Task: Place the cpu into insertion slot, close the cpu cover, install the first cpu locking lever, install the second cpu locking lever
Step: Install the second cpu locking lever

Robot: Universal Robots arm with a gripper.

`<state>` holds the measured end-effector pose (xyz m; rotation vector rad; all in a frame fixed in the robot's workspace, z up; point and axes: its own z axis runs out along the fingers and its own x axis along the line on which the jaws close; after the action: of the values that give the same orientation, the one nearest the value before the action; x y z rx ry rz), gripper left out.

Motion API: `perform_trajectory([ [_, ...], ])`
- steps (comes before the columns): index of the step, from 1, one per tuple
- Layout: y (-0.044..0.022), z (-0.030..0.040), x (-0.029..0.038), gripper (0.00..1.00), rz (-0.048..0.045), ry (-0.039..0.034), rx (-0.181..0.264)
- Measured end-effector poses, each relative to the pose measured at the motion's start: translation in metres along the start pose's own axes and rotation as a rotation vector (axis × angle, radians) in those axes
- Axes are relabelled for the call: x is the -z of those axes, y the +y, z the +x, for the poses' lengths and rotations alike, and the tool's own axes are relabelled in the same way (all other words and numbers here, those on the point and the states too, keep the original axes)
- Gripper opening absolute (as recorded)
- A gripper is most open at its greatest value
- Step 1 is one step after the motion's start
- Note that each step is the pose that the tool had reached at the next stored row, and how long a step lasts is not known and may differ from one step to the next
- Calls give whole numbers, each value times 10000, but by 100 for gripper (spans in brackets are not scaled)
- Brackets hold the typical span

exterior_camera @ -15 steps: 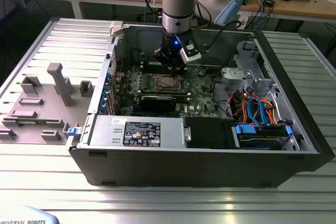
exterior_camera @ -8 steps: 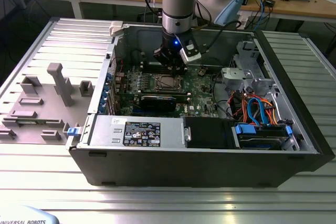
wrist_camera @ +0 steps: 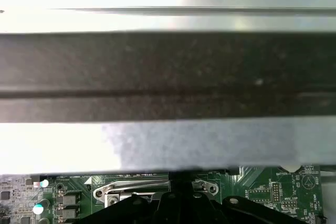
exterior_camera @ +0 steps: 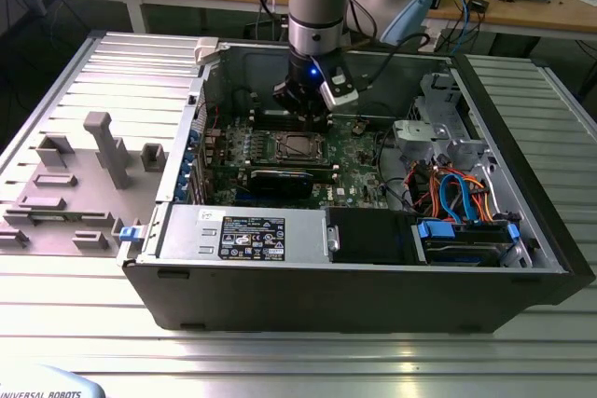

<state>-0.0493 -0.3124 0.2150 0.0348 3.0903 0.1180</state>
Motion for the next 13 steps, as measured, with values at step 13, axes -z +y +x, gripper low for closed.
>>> perform_trajectory([
  [13, -65, -2, 17, 11, -1, -1, 0],
])
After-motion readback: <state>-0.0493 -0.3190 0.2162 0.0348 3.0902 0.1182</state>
